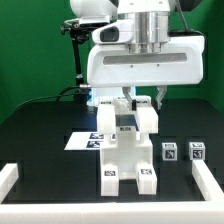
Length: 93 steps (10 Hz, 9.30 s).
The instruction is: Assemble chair
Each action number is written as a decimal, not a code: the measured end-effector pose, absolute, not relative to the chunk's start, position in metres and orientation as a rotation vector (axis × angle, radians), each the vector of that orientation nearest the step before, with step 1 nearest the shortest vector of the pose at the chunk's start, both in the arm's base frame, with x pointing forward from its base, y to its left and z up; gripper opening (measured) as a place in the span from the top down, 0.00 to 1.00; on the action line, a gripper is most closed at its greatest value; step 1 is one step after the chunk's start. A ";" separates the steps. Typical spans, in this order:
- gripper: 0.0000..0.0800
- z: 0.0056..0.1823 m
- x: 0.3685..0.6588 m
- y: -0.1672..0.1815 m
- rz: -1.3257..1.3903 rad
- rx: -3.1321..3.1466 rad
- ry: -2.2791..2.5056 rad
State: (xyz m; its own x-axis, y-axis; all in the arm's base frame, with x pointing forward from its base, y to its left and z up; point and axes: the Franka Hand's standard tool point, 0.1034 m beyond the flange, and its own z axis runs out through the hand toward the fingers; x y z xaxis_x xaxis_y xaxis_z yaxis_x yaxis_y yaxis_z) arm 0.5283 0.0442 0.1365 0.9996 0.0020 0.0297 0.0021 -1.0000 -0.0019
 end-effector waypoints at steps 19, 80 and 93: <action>0.64 0.139 0.517 0.048 -0.009 -3.133 0.039; 0.19 0.099 0.549 0.007 -0.247 -3.186 -0.134; 0.19 0.139 0.489 0.104 -0.181 -3.092 0.206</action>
Offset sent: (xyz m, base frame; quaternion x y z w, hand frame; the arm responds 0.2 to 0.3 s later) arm -0.0140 0.0005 0.0091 0.0014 -0.0218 0.0090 0.9997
